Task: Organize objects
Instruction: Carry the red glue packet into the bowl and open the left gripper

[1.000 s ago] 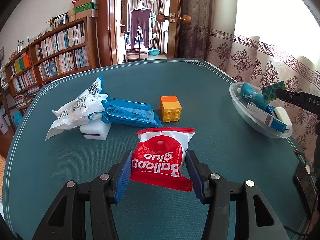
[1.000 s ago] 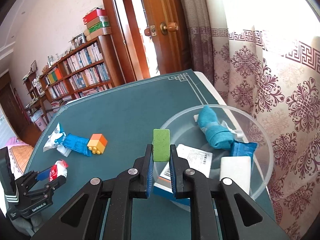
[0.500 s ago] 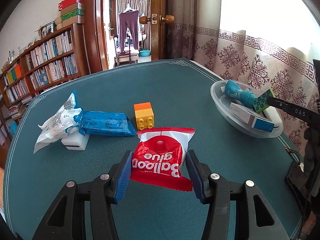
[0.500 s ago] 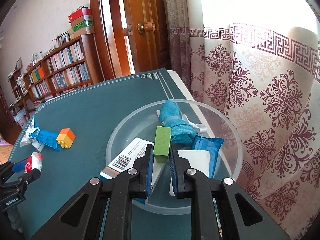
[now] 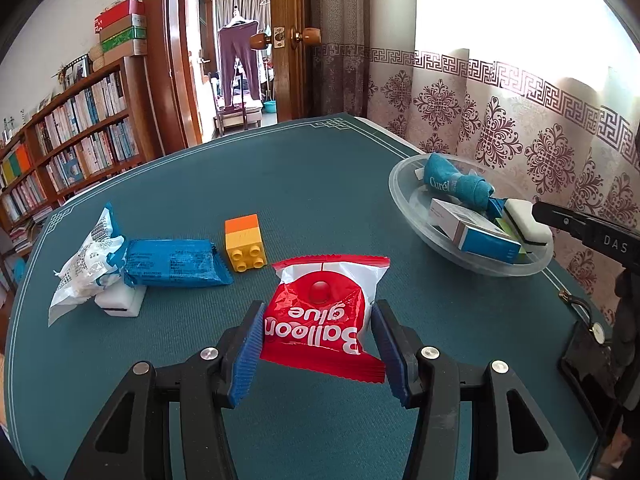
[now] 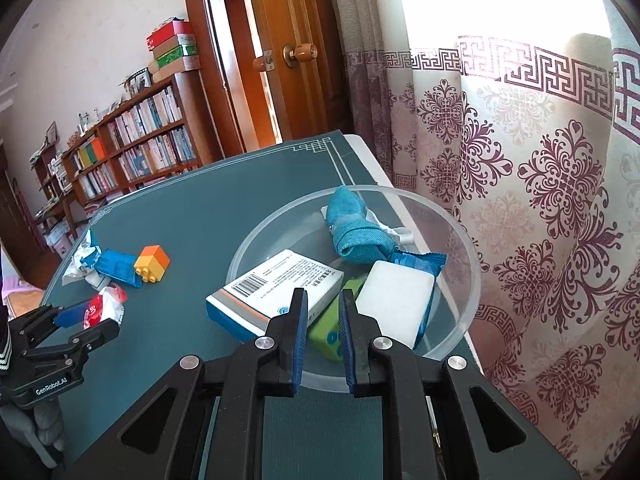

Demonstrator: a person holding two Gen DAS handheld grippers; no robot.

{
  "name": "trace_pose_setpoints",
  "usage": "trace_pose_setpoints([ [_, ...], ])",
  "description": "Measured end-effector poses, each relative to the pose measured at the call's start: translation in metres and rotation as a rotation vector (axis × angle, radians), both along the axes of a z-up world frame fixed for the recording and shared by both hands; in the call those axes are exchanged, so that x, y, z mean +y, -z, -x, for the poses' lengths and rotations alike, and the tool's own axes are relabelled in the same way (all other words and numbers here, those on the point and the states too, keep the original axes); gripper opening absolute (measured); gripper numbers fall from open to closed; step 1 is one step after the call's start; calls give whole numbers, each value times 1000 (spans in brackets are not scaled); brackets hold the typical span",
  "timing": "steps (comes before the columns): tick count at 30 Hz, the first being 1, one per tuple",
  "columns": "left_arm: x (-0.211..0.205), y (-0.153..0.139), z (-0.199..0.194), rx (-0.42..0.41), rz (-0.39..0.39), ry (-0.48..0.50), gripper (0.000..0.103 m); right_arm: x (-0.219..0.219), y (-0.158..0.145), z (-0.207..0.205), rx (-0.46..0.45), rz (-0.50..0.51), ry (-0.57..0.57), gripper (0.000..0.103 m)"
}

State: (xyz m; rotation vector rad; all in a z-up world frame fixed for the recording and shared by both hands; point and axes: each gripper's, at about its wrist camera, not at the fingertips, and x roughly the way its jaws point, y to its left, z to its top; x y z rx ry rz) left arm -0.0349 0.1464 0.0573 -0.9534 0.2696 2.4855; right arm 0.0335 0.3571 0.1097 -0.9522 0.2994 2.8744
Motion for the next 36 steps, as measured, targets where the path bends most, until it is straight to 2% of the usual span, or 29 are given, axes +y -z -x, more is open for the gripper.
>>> trace_pose_setpoints([
  [13, 38, -15, 8, 25, 12, 52, 56, 8, 2, -17, 16, 38, -2, 17],
  [22, 81, -35, 29, 41, -16, 108, 56, 15, 3, -21, 26, 63, -7, 18],
  [32, 132, -38, 37, 44, -16, 192, 58, 24, 4, -22, 34, 82, 2, 18],
  [34, 138, -37, 37, 52, -17, 195, 62, 26, 5, -22, 34, 87, 6, 18],
  [36, 141, -35, 39, 54, -15, 190, 79, 27, 5, -22, 33, 90, 8, 18],
])
